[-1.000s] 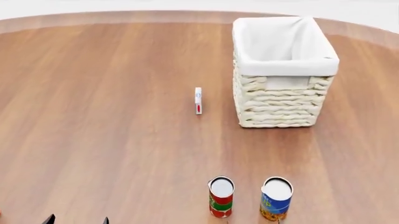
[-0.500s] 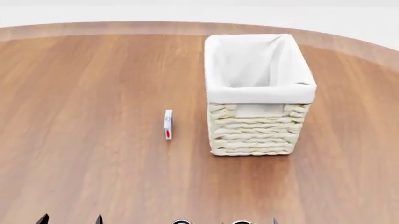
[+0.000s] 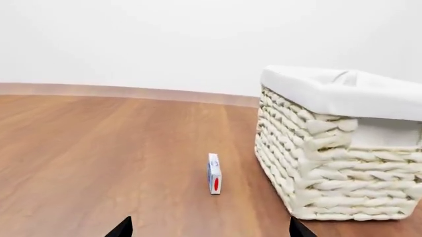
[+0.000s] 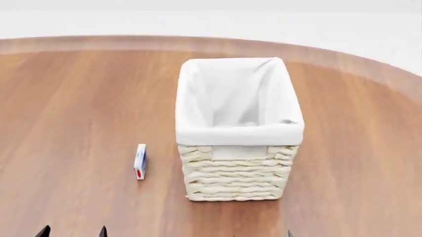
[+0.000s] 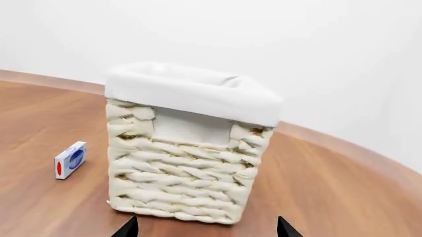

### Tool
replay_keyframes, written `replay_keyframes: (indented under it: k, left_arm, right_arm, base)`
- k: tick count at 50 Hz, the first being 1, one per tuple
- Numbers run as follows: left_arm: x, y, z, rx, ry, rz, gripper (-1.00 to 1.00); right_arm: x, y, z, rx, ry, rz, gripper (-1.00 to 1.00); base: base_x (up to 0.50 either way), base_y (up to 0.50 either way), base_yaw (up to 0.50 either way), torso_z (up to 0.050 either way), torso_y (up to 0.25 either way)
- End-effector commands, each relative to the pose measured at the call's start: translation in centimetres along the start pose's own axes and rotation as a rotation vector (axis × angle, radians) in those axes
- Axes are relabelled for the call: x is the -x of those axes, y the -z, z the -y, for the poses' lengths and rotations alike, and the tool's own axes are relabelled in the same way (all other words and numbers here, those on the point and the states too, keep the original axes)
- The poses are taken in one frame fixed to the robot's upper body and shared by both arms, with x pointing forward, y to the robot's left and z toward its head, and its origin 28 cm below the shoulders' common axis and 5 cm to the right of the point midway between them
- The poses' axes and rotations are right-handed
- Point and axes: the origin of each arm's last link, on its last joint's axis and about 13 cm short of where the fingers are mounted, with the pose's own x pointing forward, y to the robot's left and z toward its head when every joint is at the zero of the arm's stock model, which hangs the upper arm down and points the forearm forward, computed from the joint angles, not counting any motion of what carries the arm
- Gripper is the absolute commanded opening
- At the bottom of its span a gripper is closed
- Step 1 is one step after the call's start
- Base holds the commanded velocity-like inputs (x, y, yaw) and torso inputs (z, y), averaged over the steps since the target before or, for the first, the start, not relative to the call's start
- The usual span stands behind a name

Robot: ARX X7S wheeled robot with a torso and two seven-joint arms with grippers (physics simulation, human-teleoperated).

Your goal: Pick up the cream cheese box, and put it in the basket.

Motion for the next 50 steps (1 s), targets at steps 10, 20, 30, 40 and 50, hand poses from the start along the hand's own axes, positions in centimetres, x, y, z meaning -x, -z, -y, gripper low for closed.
replay_keyframes:
  k: [10,20,30,40,50]
  left_arm:
    - [-0.07,0.30,-0.34,0.020,-0.016,-0.009,1.00]
    - [-0.02,0.39,-0.39,0.025,-0.016,-0.009,1.00]
    - [0.00,0.59,-0.40,0.024,-0.013,-0.015,1.00]
    - [0.06,0.73,-0.37,0.019,-0.010,-0.019,1.00]
    - [0.15,0.90,-0.31,0.003,-0.007,-0.021,1.00]
  right_arm:
    - [0.07,0.34,-0.20,0.023,-0.003,0.010,1.00]
    - [0.11,0.24,-0.21,0.027,0.021,0.014,1.00]
    - [0.17,0.35,-0.29,0.087,0.050,0.035,1.00]
    - [0.41,0.03,-0.29,0.077,0.046,0.032,1.00]
    - [0.54,-0.36,-0.16,0.049,0.019,0.033,1.00]
  base:
    - [0.33,-0.23,0.00,0.000,0.002]
    - [0.28,-0.18,0.00,0.000,0.000]
    - [0.00,0.07,0.00,0.000,0.000]
    - [0.00,0.43,0.00,0.000,0.000]
    - [0.12,-0.05,0.00,0.000,0.000]
